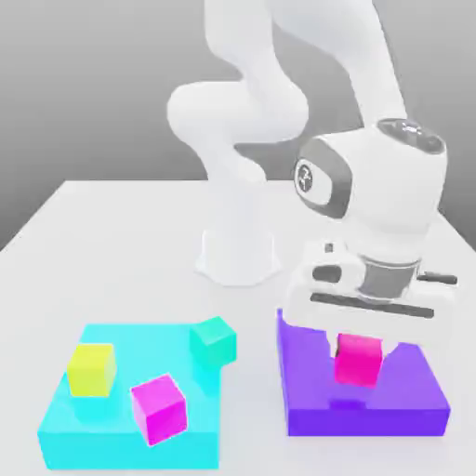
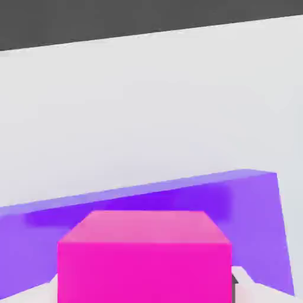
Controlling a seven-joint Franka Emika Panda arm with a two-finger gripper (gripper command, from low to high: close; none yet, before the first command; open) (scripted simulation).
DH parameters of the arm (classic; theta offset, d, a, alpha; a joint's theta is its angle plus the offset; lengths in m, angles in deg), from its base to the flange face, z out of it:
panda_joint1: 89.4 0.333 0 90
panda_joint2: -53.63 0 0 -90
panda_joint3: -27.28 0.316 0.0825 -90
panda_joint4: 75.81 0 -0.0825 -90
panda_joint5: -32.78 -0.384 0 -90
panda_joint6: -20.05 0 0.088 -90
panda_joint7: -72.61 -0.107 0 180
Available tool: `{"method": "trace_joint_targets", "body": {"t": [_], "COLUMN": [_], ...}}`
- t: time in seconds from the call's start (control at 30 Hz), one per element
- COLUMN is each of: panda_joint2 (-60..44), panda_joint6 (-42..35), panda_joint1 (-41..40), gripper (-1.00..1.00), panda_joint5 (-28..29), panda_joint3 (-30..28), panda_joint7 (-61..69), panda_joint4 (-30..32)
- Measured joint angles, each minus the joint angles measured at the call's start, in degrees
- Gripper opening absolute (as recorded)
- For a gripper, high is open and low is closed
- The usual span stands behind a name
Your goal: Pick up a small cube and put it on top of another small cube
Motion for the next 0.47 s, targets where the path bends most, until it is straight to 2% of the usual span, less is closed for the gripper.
{"method": "trace_joint_targets", "body": {"t": [0.2,0.33,0.37,0.47], "panda_joint2": [6.86,2.43,0.88,0.88], "panda_joint6": [-6.90,-1.55,0.33,0.33], "panda_joint1": [-17.96,-20.65,-20.79,-20.76], "gripper": [-1.00,-1.00,1.00,1.00], "panda_joint5": [-7.30,-8.95,-8.85,-8.85], "panda_joint3": [-8.50,-10.69,-10.62,-10.62], "panda_joint7": [-6.04,-8.37,-8.56,-8.56], "panda_joint4": [-1.57,-1.09,-0.79,-0.79]}}
